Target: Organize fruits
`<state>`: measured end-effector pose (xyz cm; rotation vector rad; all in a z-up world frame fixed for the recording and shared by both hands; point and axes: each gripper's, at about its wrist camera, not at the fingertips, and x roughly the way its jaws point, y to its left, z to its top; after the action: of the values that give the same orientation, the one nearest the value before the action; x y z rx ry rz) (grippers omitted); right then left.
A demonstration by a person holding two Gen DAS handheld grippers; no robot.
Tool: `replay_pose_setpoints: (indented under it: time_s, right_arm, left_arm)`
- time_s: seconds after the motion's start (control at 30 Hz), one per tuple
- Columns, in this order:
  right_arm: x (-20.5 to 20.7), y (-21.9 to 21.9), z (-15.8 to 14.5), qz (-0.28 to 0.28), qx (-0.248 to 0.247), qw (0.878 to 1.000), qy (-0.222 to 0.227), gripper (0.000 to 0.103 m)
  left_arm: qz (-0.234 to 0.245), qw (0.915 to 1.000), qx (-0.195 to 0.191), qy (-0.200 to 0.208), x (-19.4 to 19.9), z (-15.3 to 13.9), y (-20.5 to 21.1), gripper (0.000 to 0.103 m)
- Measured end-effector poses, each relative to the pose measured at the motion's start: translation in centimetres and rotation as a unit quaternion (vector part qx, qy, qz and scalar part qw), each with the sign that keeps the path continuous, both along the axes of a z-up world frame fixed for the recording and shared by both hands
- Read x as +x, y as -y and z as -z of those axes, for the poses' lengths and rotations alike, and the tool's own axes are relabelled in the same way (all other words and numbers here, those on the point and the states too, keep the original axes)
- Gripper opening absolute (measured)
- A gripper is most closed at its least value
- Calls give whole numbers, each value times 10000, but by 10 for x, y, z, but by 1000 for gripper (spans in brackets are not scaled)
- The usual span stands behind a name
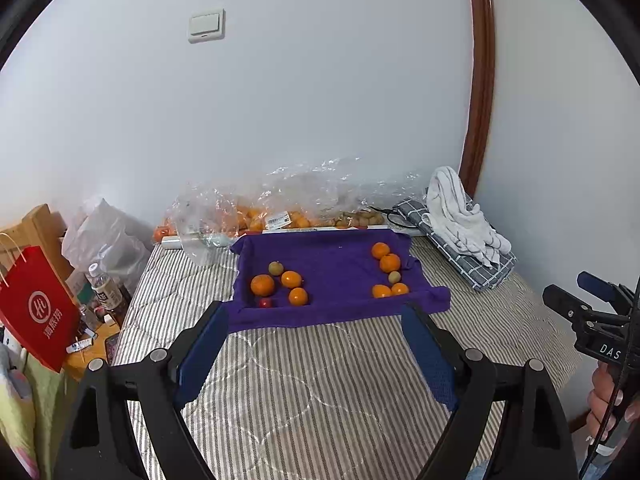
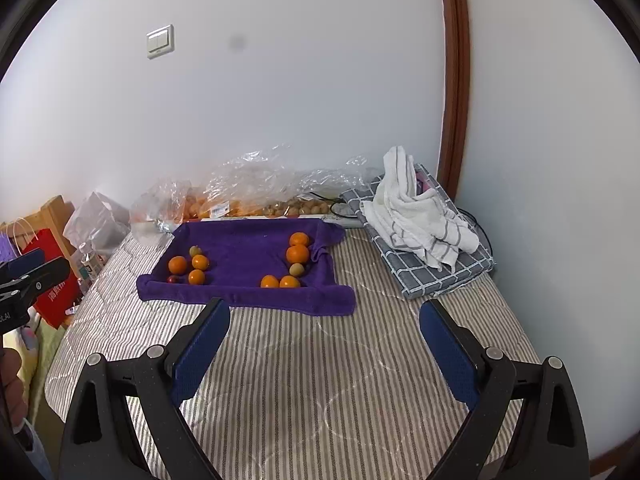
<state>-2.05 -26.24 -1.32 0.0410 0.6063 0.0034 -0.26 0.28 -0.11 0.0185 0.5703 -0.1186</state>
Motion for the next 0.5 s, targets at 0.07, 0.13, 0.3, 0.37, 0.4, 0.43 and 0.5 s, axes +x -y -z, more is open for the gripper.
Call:
replay_pose_setpoints:
  time_s: [0.07, 0.13, 0.3, 0.37, 0.4, 0.43, 0.5]
  right_arm:
    - [-2, 2, -2, 3, 0, 10000, 21, 95]
    - [-3, 3, -4, 16, -9, 10000, 33, 95]
    - [-5, 1, -4, 21, -87, 10000, 38, 95]
    - [-6, 0, -4, 41, -116, 9999, 30, 95]
    - [-6, 0, -4, 47, -116, 9999, 20, 95]
    - [-6, 0, -3, 47, -109, 9999, 6, 95]
    - [-5, -1, -2, 57, -114, 9999, -13, 95]
  left_arm:
    - [12, 10000, -6, 5, -1, -1, 1, 87]
    - [22, 10000, -36, 2, -1, -1, 1, 87]
    - [61, 10000, -67, -18, -1, 0, 2, 87]
    - [60, 9999, -80, -44, -1, 1, 2, 87]
    - [60, 9999, -91, -57, 0, 2, 2, 87]
    - [58, 9999, -96, -67, 0, 2, 2, 87]
    - [65, 9999, -101, -77, 0, 3, 2, 87]
